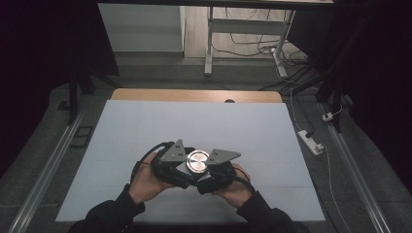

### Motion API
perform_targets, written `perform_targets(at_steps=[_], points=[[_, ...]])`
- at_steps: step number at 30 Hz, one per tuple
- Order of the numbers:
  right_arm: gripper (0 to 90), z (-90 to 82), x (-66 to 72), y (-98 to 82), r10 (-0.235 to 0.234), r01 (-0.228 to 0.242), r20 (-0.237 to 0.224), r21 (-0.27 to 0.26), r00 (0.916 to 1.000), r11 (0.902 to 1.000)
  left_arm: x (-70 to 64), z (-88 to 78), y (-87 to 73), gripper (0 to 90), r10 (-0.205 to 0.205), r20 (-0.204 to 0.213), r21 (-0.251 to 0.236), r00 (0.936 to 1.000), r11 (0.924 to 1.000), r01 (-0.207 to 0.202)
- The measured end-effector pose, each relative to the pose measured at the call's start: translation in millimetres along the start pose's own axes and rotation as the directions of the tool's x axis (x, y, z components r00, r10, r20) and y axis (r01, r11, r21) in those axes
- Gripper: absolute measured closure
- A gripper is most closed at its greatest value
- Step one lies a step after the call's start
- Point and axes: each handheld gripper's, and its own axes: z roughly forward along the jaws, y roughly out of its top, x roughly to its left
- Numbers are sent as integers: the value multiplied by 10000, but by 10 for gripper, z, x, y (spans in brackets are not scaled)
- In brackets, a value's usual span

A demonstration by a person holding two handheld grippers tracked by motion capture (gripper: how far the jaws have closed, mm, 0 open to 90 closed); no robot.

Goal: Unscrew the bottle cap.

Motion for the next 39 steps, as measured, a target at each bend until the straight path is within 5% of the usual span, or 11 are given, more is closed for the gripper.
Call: perform_targets(at_steps=[3,9,15,21,23,28,31,36,37,38,39], points=[[144,-11,5,10,0,-1,-38,-91,10000,10000,58,-64,1,162,-118,664,-440,9977,9989,147],[144,-7,-1,-1,30,-31,-111,-99,9999,9999,160,-211,-14,111,-87,1010,-964,9948,9952,185],[144,-2,49,13,-165,159,-331,-191,9993,9997,267,-235,-80,66,-122,1881,-1272,9821,9912,367],[144,-27,105,43,-291,245,-1025,-461,9943,9986,300,-169,-135,49,523,2792,-1014,9588,9945,-247],[144,-34,125,55,-336,273,-1324,-486,9906,9984,294,-158,-151,73,768,2821,-971,9563,9940,-512],[144,-19,161,64,-573,524,-1863,-313,9808,9981,285,-144,-178,179,1178,3360,-1080,9345,9904,-860],[144,-7,155,58,-613,595,-1719,-156,9832,9981,254,-126,-173,194,1149,2945,-960,9487,9913,-902],[144,-5,78,43,-158,160,-958,14,9953,9999,181,-37,-142,195,292,1646,-834,9859,9964,-155],[144,-4,62,40,-70,75,-705,66,9975,9999,181,-37,-142,195,292,1646,-834,9859,9964,-155],[144,-2,52,36,-3,8,-419,122,9991,9999,117,13,-120,195,-63,898,-740,9959,9972,130],[144,0,41,32,49,-46,-161,184,9999,9998,81,37,-108,195,-258,512,-691,9984,9972,293]])
